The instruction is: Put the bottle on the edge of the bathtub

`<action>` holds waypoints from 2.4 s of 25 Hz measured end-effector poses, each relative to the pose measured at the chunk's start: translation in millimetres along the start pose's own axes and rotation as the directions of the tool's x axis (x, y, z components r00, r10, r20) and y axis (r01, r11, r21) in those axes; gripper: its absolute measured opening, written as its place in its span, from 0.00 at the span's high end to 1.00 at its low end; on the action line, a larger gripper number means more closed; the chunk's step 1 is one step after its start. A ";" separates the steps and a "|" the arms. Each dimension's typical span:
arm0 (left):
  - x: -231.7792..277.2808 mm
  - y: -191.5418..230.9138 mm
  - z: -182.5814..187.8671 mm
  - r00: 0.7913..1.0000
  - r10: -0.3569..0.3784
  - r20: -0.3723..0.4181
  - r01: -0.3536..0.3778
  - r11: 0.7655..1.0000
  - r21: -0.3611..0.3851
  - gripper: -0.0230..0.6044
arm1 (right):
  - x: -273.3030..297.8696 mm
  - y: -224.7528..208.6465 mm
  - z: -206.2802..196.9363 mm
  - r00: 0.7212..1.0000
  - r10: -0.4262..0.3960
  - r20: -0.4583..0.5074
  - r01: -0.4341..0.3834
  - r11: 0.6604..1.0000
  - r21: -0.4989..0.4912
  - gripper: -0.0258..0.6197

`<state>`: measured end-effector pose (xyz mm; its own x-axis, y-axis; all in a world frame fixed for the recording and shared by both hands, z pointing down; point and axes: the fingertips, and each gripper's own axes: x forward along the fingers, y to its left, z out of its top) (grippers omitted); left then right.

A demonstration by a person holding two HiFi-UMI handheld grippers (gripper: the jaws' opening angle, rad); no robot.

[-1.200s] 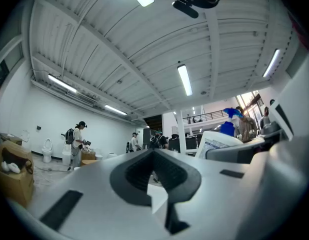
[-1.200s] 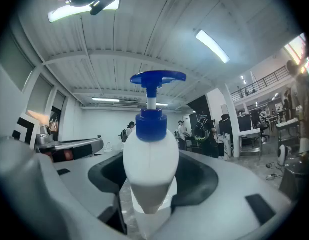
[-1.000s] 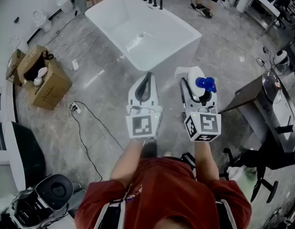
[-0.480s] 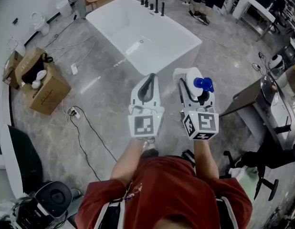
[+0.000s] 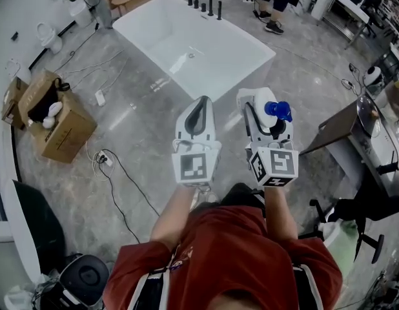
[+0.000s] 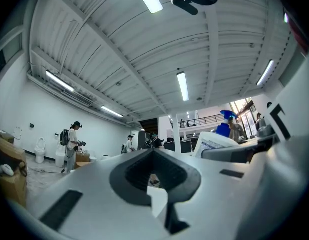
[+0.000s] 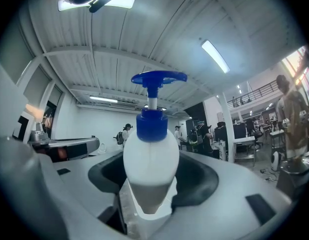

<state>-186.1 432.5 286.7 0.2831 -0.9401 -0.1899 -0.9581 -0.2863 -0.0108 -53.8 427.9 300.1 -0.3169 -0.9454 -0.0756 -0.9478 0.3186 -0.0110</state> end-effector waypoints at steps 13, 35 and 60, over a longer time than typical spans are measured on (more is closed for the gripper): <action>33.0 -4.5 -10.5 1.000 -0.022 0.007 0.022 1.000 0.015 0.94 | 24.7 -30.2 -10.2 1.000 -0.030 0.000 0.030 1.000 -0.002 0.54; 182.7 -32.3 -27.2 0.998 -0.058 0.009 0.057 0.995 0.085 0.94 | 134.2 -122.5 -6.8 1.000 -0.018 0.014 0.017 1.000 0.019 0.54; 366.8 -103.2 -66.5 0.997 -0.076 -0.027 0.077 0.996 0.052 0.94 | 243.6 -283.2 -12.1 1.000 -0.015 0.011 0.015 0.999 0.035 0.54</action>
<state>19.5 105.0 283.4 0.3558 -0.9205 -0.1616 -0.9345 -0.3478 -0.0762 137.0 106.5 296.9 -0.3022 -0.9493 -0.0864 -0.9506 0.3069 -0.0467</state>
